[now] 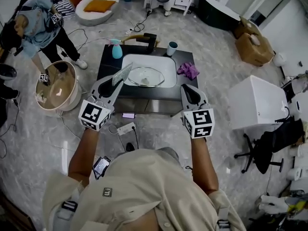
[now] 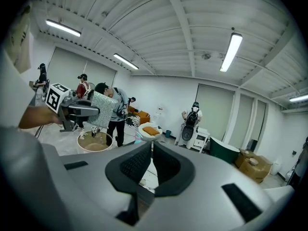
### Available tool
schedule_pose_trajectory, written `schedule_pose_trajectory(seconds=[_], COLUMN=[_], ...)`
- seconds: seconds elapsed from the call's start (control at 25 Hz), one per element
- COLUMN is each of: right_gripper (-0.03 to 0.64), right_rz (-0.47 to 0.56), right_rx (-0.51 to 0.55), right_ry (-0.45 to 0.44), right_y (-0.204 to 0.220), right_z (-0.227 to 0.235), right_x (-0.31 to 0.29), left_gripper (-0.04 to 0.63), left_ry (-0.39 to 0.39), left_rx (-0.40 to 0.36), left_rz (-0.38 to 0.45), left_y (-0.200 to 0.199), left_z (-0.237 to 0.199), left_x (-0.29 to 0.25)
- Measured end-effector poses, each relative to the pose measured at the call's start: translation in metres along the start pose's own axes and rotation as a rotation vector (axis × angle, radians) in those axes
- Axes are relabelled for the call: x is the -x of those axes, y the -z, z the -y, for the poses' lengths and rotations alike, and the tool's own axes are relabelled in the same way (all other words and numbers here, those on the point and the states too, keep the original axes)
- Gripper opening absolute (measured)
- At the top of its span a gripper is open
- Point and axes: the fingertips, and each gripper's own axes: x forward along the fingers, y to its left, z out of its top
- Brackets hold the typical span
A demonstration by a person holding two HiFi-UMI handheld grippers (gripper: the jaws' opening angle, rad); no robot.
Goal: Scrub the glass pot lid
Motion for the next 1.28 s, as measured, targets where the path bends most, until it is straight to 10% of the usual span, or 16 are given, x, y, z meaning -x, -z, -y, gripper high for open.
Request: schedule_pose_trajectory(seconds=[1.28], right_gripper=[0.028], right_rz=[-0.001], right_rx=[-0.033], right_ry=[-0.206], right_y=[0.015], right_z=[0.056], right_x=[-0.189], left_gripper=[0.087], left_ry=[-0.246], left_rx=[0.022], left_rz=[-0.130], left_y=[0.049], left_z=[-0.098], left_x=[-0.056])
